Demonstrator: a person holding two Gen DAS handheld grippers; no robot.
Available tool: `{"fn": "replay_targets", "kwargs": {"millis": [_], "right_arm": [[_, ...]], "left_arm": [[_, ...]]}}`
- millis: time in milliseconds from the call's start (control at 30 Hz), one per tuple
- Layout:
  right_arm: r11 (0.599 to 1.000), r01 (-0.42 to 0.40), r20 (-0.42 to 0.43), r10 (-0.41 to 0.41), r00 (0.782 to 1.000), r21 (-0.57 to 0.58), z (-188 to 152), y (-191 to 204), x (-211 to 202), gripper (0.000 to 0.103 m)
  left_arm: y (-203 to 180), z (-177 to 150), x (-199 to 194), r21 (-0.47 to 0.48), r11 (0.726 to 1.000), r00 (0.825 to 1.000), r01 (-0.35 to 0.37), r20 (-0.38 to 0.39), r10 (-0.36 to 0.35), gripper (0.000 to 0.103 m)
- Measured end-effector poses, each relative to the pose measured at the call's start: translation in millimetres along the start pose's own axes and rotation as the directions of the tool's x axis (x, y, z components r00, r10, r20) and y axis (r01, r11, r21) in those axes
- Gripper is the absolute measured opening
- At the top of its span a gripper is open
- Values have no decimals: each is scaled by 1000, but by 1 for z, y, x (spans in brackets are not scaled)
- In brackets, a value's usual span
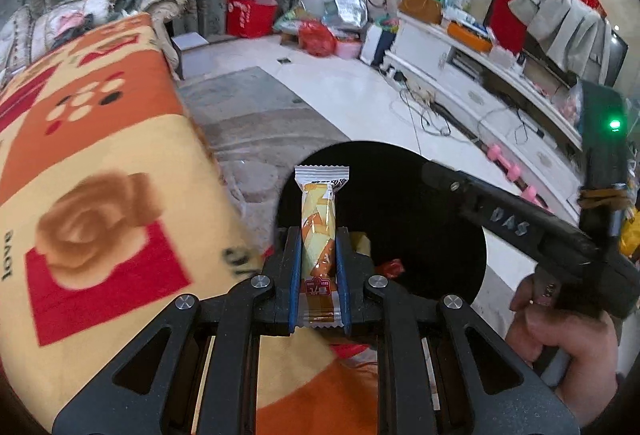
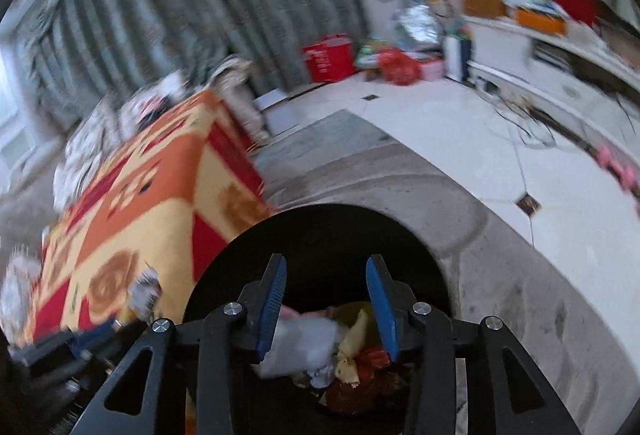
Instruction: Collect trash
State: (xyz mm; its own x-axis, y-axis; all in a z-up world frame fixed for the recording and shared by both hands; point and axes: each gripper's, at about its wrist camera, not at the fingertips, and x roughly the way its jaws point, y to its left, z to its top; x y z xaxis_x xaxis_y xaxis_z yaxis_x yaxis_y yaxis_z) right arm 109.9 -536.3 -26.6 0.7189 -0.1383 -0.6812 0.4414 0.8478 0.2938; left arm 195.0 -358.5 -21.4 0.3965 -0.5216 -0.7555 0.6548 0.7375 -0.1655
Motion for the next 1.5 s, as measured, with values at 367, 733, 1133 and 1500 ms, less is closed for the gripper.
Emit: {"fn": "replay_targets", "kwargs": {"millis": [367, 733, 1133, 1500], "right_arm": [[997, 25, 64, -29, 998, 68, 9, -14, -22, 40], [997, -22, -17, 21, 1000, -78, -18, 38, -47, 40], [962, 5, -39, -16, 999, -274, -57, 108, -134, 87], [939, 55, -16, -64, 998, -340, -66, 129, -158, 87]], "left_arm": [[3, 1, -7, -65, 998, 999, -21, 25, 22, 65], [8, -43, -103, -8, 949, 945, -316, 79, 316, 97], [41, -84, -196, -156, 926, 927, -342, 105, 360, 97], [43, -98, -224, -198, 925, 931, -323, 105, 348, 97]]}}
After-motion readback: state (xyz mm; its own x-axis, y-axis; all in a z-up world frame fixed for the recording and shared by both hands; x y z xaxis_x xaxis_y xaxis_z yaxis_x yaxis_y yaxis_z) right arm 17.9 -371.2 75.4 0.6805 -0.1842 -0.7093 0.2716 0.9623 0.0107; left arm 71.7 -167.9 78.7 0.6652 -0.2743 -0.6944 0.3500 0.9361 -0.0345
